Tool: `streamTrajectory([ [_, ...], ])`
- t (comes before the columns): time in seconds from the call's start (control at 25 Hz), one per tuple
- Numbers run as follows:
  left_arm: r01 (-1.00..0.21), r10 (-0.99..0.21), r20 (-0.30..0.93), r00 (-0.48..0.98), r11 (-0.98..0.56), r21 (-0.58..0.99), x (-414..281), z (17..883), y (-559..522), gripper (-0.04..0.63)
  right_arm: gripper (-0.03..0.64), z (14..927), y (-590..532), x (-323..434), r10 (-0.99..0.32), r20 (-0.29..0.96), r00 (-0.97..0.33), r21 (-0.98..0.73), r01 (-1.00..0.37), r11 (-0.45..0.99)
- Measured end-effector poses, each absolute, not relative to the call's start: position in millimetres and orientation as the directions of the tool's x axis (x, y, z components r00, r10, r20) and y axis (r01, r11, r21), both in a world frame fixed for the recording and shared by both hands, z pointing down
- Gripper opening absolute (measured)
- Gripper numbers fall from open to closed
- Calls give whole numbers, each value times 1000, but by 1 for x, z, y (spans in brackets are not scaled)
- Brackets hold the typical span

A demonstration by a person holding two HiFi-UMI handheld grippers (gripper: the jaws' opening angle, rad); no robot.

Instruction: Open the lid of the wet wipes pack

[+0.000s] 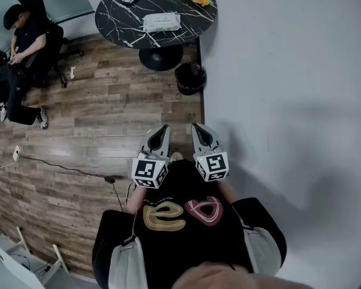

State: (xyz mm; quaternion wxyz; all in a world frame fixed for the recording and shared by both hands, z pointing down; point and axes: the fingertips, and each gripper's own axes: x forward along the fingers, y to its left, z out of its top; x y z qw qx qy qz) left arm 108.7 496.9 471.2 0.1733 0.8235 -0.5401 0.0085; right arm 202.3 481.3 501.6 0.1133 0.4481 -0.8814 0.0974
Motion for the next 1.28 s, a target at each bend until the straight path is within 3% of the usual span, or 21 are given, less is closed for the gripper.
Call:
streamTrajectory([
  [0.68, -874, -874, 194, 445, -376, 307, 72, 472, 432, 18, 11, 492, 424, 177, -800, 262, -540, -89, -839, 538],
  [1.28, -835, -826, 196, 528, -463, 298, 0, 475, 339, 17, 11, 495, 340, 115, -835, 279, -475, -90, -878, 470],
])
